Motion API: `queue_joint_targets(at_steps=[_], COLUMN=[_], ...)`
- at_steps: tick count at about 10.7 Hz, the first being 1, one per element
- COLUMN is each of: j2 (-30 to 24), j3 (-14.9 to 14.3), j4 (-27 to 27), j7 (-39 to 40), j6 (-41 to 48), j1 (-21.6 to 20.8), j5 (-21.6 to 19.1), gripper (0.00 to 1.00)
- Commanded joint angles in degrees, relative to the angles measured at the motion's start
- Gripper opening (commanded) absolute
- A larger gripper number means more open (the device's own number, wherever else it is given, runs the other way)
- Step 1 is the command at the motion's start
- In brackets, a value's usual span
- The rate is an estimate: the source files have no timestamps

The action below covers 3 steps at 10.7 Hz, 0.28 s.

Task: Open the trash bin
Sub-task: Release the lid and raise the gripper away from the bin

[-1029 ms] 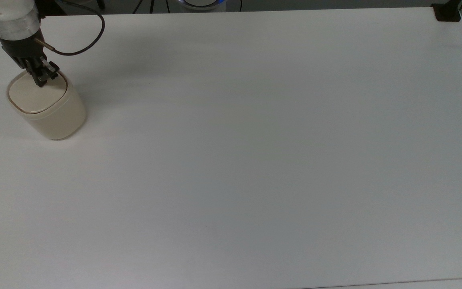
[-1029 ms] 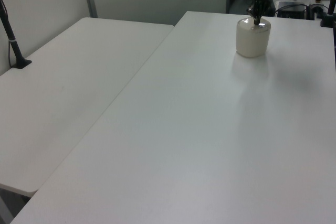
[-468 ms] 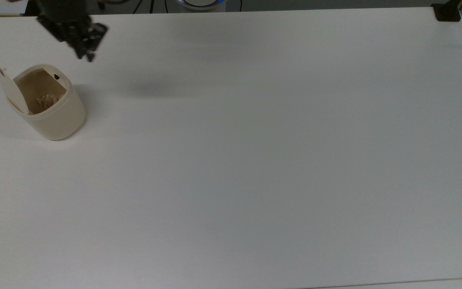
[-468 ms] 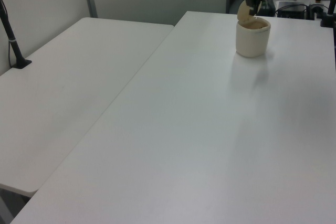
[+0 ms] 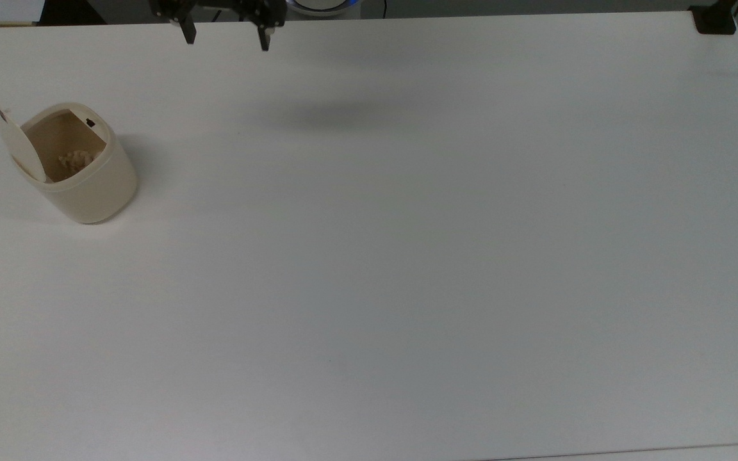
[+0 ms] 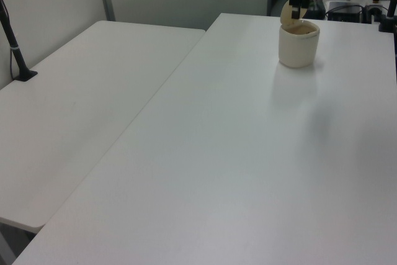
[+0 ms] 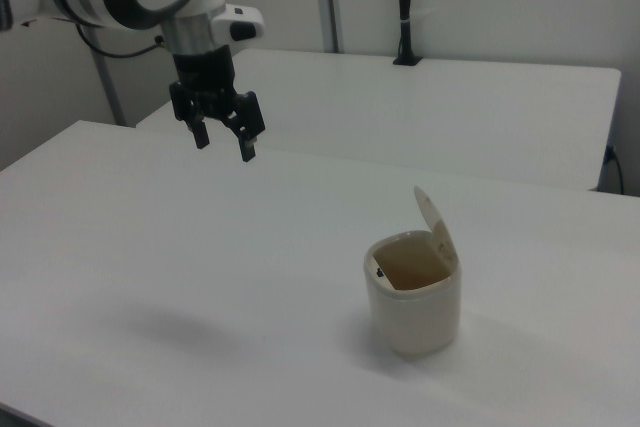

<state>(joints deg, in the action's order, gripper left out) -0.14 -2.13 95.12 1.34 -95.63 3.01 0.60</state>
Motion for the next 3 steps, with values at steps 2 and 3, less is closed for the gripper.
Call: queue_joint_targets(at_steps=[2,3], j2=[-1.97,-1.97], j3=[1.78,1.6], j4=[0.94,0.94], j7=[2.0,2.0], j6=[1.05,1.06], j1=[1.38,1.21], j5=[-0.86,-0.51], gripper=[1.0,1.0])
